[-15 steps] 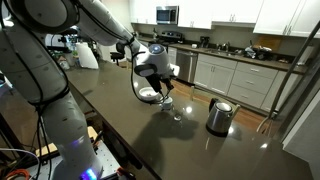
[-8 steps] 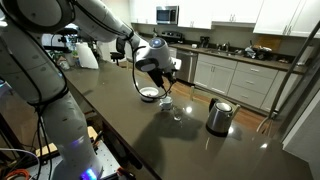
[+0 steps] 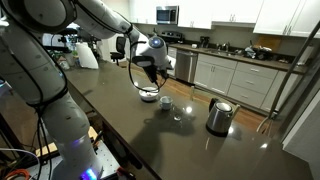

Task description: Use the spoon and put the objects in the bowl into the cup

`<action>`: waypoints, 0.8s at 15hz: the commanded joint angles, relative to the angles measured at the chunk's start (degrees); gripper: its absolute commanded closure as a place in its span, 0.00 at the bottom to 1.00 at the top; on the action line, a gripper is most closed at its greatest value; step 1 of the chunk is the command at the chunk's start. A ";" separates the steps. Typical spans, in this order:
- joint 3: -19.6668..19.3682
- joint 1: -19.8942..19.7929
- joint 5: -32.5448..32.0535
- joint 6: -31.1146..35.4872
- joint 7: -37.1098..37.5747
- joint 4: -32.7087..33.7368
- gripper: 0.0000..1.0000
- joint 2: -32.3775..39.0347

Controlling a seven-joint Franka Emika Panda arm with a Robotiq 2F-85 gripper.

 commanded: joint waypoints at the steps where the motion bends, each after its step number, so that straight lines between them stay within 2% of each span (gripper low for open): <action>1: -0.10 2.36 6.28 -2.06 -4.84 0.83 0.95 1.21; 8: 0.95 5.78 12.23 -1.53 -9.30 0.15 0.95 4.33; 12: 1.05 6.94 20.22 -1.65 -14.84 -0.03 0.95 6.47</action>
